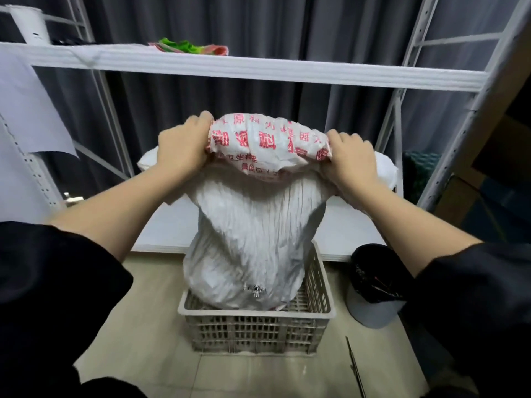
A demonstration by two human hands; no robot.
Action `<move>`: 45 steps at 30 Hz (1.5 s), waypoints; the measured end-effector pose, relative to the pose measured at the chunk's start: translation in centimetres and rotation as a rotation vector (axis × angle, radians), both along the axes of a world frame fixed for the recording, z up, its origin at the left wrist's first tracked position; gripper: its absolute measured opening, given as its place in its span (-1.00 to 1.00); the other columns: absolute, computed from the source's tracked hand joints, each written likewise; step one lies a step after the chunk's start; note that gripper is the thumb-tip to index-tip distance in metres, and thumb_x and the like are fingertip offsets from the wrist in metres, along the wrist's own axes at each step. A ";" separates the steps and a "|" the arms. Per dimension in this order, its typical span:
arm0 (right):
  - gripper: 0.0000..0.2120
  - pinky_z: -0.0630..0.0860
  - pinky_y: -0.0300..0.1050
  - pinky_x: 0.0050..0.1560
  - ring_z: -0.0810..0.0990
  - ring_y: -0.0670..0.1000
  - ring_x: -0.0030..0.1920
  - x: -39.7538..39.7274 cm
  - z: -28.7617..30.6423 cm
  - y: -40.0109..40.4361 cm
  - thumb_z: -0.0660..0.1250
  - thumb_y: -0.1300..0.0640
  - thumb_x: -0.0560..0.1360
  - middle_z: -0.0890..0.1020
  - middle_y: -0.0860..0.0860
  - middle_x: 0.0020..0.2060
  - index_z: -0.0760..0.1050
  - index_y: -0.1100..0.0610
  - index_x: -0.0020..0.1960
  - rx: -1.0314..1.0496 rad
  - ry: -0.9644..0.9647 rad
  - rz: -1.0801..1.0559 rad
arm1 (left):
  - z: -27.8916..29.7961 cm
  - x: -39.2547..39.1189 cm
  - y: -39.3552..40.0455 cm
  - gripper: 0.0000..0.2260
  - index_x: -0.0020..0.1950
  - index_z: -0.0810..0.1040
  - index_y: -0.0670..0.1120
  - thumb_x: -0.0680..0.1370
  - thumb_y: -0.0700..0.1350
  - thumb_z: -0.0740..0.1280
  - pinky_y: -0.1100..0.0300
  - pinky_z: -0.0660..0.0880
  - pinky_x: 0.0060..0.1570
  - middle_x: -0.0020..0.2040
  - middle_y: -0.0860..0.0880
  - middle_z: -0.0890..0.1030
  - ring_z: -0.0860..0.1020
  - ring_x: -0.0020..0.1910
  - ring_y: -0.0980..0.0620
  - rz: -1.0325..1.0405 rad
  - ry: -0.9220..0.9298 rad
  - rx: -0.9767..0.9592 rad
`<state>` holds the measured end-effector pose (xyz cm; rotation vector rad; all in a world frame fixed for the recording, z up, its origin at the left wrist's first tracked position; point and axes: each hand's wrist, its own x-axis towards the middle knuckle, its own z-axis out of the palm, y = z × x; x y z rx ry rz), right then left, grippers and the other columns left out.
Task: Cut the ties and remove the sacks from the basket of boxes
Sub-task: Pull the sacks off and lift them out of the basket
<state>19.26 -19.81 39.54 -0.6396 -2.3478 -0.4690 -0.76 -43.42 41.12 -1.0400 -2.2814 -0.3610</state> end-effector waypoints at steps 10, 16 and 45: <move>-0.72 0.16 -0.02 -0.26 0.50 0.22 -0.23 0.5 4.2 0.6 0.36 0.19 0.31 0.55 0.19 -0.25 0.44 0.20 0.00 0.279 0.107 -0.084 | 1.1 1.9 -0.3 -0.67 0.17 0.32 -0.10 0.47 -0.04 0.31 0.00 0.31 -0.25 0.06 -0.14 0.53 0.55 -0.08 -0.29 -0.018 -0.055 0.184; -0.75 0.23 -0.02 -0.28 0.51 0.23 -0.23 1.1 0.7 0.7 0.40 0.16 0.34 0.57 0.17 -0.27 0.44 0.20 -0.05 0.197 -0.085 -0.026 | -1.3 1.1 0.0 -0.72 0.13 0.26 -0.12 0.48 -0.09 0.24 0.03 0.36 -0.26 0.01 -0.16 0.56 0.58 -0.11 -0.29 -0.025 -0.063 -0.094; -0.70 0.36 0.07 -0.14 0.52 0.25 -0.08 1.3 10.7 -3.2 0.26 0.17 0.34 0.58 0.20 -0.10 0.43 0.20 0.07 0.288 0.228 0.061 | 6.8 2.6 -3.7 -0.59 0.24 0.35 -0.01 0.42 -0.04 0.33 -0.11 0.45 -0.12 0.14 -0.15 0.52 0.54 0.05 -0.27 0.008 0.033 0.345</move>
